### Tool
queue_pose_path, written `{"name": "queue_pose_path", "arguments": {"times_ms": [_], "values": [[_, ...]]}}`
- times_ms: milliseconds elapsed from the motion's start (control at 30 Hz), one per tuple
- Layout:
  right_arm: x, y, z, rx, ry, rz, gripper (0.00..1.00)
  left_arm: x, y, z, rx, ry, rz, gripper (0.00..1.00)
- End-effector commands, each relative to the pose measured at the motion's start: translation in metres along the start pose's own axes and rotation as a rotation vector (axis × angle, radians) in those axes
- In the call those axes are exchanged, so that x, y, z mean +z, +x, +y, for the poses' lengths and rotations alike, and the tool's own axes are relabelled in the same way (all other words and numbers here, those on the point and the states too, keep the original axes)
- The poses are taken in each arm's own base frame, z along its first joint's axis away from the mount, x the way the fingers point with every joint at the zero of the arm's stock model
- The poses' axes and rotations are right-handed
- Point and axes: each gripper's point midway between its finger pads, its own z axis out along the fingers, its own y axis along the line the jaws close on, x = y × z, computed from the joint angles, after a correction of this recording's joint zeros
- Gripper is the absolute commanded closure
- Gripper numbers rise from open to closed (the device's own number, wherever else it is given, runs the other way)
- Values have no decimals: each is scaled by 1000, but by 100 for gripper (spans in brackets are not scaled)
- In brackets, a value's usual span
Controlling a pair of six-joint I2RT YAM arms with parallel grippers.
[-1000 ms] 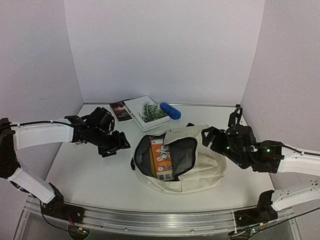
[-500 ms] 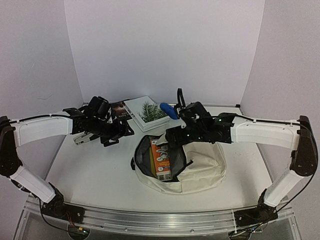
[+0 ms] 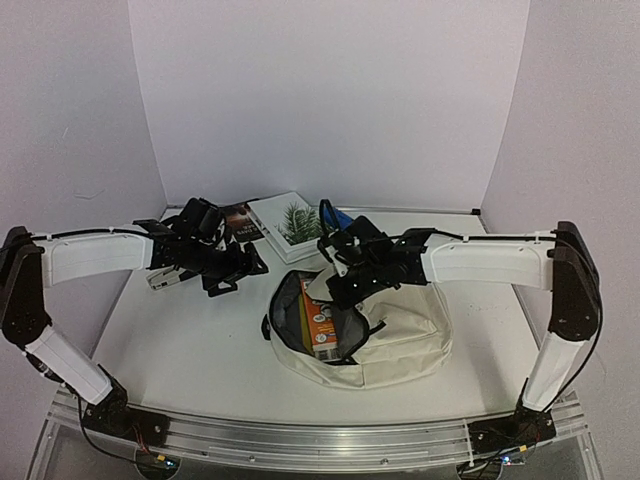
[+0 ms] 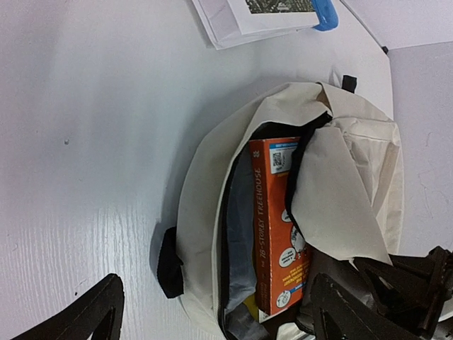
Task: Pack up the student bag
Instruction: Adjust the student bag at the center of the board.
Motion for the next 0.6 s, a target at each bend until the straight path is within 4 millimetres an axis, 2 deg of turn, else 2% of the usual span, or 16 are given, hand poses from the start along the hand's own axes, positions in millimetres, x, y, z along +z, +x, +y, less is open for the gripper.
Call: {"name": "queue_pose_path", "arguments": {"times_ms": [0,133,167,233,400,567], "values": [[-19,-27,-19,146,11,-80,100,0,-25,-21,15,78,-50,8],[-44,-40,-62,356,-14,-191,100,6,-32,-22,15,93,-61,8],[-45,-36,-67,399,-46,-199,100,8,-35,-22,17,96,-66,8],[-42,-30,-75,459,-97,-208,100,16,-39,-24,25,98,-56,8],[-20,0,-82,576,-132,-164,100,47,-35,-38,93,114,23,11],[-8,25,-114,736,-105,-159,100,79,-20,-21,109,25,118,14]]}}
